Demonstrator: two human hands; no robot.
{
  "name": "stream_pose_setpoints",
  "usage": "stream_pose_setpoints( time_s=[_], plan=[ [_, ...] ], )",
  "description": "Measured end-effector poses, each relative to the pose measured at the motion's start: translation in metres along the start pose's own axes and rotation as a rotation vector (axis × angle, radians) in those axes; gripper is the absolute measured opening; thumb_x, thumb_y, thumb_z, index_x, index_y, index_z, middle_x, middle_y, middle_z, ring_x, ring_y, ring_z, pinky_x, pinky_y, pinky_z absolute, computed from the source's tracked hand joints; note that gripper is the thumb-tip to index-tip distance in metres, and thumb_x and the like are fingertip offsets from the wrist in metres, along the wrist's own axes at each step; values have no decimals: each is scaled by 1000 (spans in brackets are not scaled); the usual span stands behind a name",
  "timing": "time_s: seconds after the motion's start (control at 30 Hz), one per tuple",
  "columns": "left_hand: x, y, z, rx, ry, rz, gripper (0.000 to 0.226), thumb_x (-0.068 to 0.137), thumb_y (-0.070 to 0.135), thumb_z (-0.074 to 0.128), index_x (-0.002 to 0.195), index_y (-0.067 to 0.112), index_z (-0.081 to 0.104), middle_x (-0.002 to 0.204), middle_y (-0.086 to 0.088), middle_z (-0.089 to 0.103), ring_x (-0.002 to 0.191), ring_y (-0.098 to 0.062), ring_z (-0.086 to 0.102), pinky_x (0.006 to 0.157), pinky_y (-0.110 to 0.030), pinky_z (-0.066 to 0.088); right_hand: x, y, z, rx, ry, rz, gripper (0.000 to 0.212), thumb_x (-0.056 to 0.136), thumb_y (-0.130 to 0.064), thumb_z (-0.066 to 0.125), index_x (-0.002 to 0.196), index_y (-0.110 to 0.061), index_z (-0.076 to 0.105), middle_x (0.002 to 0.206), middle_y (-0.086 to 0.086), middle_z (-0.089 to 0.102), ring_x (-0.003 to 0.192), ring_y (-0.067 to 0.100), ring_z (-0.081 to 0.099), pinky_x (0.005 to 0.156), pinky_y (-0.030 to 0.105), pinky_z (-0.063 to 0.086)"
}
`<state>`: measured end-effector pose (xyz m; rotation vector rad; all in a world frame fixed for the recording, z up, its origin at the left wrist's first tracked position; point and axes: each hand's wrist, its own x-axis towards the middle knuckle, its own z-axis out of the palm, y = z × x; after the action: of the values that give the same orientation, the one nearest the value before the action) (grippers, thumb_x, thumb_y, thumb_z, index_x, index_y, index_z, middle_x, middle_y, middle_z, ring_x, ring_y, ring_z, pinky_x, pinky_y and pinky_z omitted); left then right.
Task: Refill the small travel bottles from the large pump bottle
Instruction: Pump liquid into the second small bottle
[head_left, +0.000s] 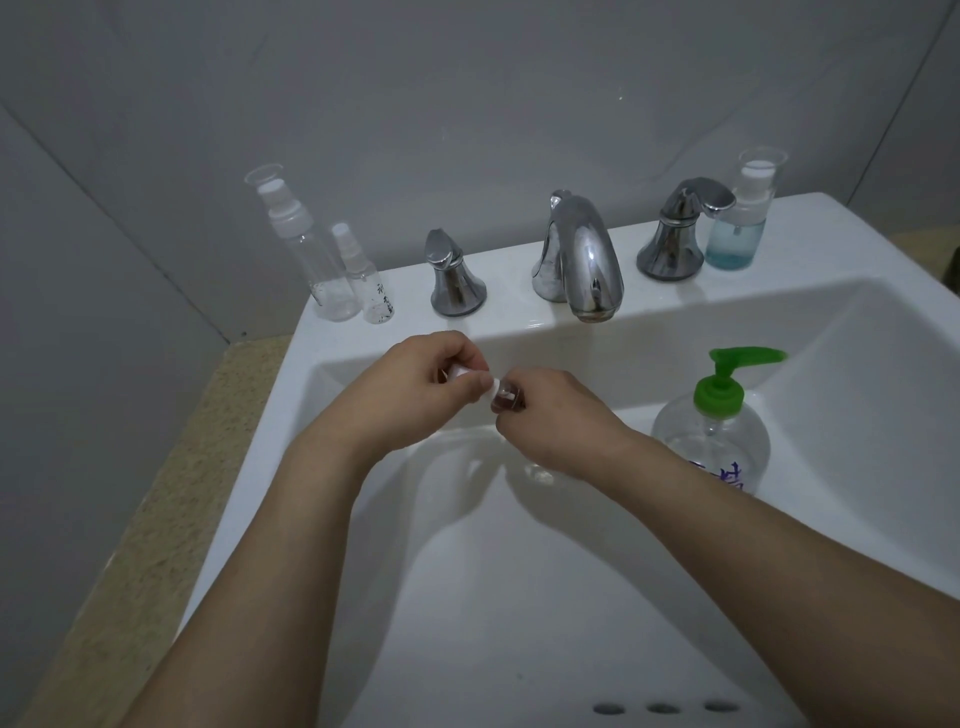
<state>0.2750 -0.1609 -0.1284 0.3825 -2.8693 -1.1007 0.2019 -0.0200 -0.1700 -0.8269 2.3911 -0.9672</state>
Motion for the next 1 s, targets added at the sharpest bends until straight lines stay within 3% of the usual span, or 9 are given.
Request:
stream_pose_setpoints(
  time_s=[0.1, 0.17, 0.37, 0.57, 0.83, 0.93, 1.0],
  plan=[
    [0, -1, 0, 23, 6, 21, 4, 87, 29, 65, 85, 26, 65, 76, 5, 63, 66, -13, 55, 62, -34, 47, 3, 3, 3, -12, -2, -8, 10, 85, -19, 48, 80, -27, 52, 87, -3, 58, 75, 18, 59, 55, 27, 42],
    [0, -1, -1, 38, 15, 34, 2, 88, 26, 66, 85, 26, 65, 72, 5, 59, 60, -8, 48, 58, -27, 42, 5, 5, 5, -17, -5, -10, 8, 87, -21, 48, 85, -26, 54, 90, -3, 59, 79, 20, 59, 60, 28, 44],
    [0, 1, -1, 51, 38, 56, 5, 85, 24, 69, 85, 28, 68, 79, -6, 65, 61, -9, 49, 62, -32, 47, 5, 5, 5, -20, -14, -23, 15, 89, -27, 51, 75, -24, 47, 86, -1, 57, 80, 23, 58, 62, 30, 42],
    [1, 1, 0, 57, 62, 12, 3, 85, 25, 68, 85, 29, 67, 70, 6, 60, 58, -7, 48, 55, -22, 42, 6, 3, 4, -27, -23, -37, 19, 88, -30, 50, 72, -20, 45, 75, -1, 53, 69, 21, 55, 53, 29, 36],
    [-11, 1, 11, 36, 158, -47, 5, 86, 21, 67, 88, 25, 66, 73, 11, 56, 58, -9, 49, 55, -22, 40, -2, 2, -4, -21, -45, -75, 9, 85, -27, 59, 85, -19, 53, 82, -4, 57, 73, 17, 55, 55, 27, 38],
    [-22, 13, 11, 75, 230, -67, 8, 86, 20, 64, 91, 26, 65, 78, 12, 57, 61, -6, 52, 53, -20, 41, -15, 2, -7, -18, -27, -107, 13, 84, -26, 62, 92, -21, 53, 87, -5, 56, 76, 17, 54, 58, 27, 38],
    [-31, 28, 8, 128, 248, -55, 8, 86, 21, 63, 92, 27, 65, 81, 11, 59, 66, -10, 56, 56, -24, 45, -27, 2, -8, -7, 10, -126, 25, 85, -25, 62, 107, -20, 54, 97, -2, 57, 85, 18, 54, 65, 27, 38]
  ],
)
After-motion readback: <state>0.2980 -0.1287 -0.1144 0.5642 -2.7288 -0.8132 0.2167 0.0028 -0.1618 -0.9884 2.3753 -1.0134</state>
